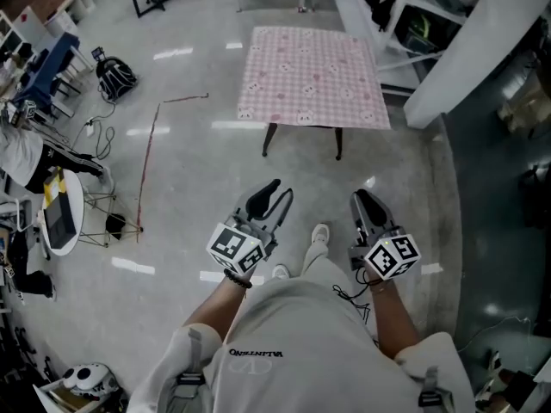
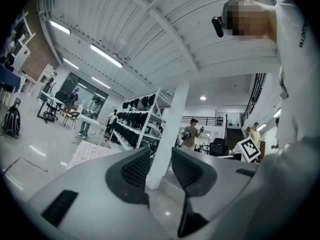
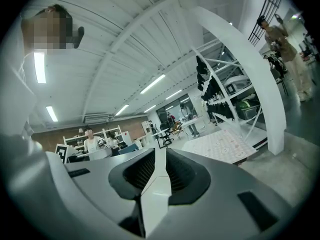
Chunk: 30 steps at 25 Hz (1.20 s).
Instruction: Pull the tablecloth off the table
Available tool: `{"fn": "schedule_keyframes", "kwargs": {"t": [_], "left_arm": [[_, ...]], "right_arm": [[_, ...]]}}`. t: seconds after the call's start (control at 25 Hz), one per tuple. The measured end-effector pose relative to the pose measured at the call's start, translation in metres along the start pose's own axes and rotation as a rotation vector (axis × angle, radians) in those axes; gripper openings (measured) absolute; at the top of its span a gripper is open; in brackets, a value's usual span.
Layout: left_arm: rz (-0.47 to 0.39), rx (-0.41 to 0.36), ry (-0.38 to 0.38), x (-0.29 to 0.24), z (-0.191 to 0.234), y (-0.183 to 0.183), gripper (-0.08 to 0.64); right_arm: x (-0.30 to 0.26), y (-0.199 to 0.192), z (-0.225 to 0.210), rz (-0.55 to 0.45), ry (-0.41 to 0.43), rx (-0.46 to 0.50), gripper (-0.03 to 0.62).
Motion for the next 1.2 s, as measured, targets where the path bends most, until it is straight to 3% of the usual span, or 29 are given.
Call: {"fn": "schedule_keyframes", "kwargs": {"t": [0.52, 1.2], "left_arm": [[-0.001, 0.051, 0.018, -0.089, 0.031, -0.006, 0.124], [0.039, 0.111, 0.176, -0.192, 0.069, -0.031, 0.124]], "right_arm": [[-0.062, 0.030, -0.069, 0.033, 0.038, -0.030, 0.080], [-0.141, 0.061, -0.172, 0.109, 0.186, -0.136, 0.078]]}}
Point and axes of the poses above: the fingertips, and each gripper's own axes: x backward along the fingers, z to its left, y out of its top, the point moved 2 cm from there along x, backward along the fingers, and after that the axes turned 2 degrees about -x, right-handed, at the moved point
